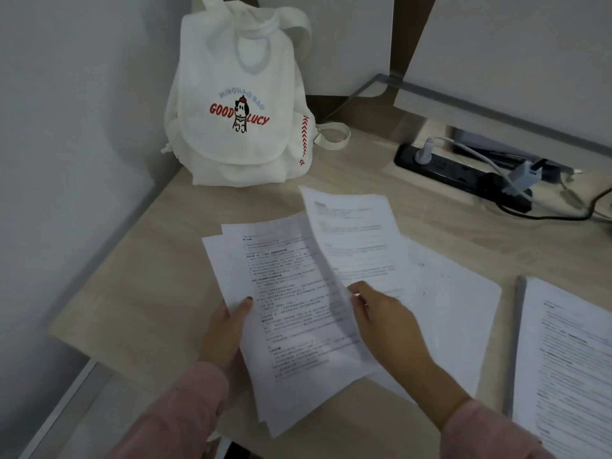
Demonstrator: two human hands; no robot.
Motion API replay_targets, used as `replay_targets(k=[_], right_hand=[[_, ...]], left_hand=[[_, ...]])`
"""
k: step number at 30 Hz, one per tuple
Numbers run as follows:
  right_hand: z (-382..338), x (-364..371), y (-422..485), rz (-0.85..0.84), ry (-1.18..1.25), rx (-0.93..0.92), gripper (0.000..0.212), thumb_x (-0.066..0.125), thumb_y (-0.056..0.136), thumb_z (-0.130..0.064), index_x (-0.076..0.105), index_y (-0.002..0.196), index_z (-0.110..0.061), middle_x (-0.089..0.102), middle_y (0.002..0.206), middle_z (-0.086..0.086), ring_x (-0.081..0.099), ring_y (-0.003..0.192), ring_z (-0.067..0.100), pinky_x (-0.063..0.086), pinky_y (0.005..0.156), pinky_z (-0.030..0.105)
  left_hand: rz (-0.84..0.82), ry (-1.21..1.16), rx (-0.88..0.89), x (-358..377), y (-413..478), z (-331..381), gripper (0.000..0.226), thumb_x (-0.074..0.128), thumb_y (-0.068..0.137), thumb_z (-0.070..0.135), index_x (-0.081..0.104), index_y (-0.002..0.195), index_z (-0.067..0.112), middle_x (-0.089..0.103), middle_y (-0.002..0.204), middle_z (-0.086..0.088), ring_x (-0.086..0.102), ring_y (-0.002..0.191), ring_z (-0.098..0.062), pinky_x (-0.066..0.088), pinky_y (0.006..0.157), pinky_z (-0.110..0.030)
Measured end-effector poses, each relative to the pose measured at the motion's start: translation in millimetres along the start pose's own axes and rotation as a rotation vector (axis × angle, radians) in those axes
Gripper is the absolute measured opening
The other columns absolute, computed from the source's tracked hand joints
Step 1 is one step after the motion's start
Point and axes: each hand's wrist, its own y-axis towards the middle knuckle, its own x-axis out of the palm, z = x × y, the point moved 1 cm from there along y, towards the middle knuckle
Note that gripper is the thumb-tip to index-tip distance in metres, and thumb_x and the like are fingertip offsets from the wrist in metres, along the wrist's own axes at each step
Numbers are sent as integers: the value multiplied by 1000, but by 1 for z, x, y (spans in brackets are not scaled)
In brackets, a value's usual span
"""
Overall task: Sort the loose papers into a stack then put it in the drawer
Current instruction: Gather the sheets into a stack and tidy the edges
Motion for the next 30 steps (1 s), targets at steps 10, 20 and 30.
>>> replay_targets(k=[10, 20, 30], right_hand=[[-18, 38, -9, -350, 214, -176, 26, 46, 94, -38, 61, 109, -24, 67, 101, -7, 58, 83, 4, 48, 79, 22], [97, -16, 32, 27, 13, 303, 58, 69, 80, -26, 47, 130, -9, 44, 134, 17, 44, 120, 34, 36, 99, 37], [148, -46, 47, -172, -207, 433, 88, 74, 71, -44, 30, 139, -11, 35, 137, 18, 34, 126, 36, 32, 102, 43]], left_hand=[[-89, -3, 47, 22, -7, 3, 21, 62, 85, 30, 62, 106, 30, 66, 104, 11, 62, 100, -11, 49, 91, -33], [-45, 50, 82, 22, 3, -1, 34, 53, 91, 10, 55, 125, 13, 60, 111, -1, 55, 101, -18, 41, 92, -29], [-24, 69, 69, 23, 11, -9, 37, 53, 91, 11, 53, 128, 10, 60, 120, -6, 54, 107, -20, 41, 100, -35]])
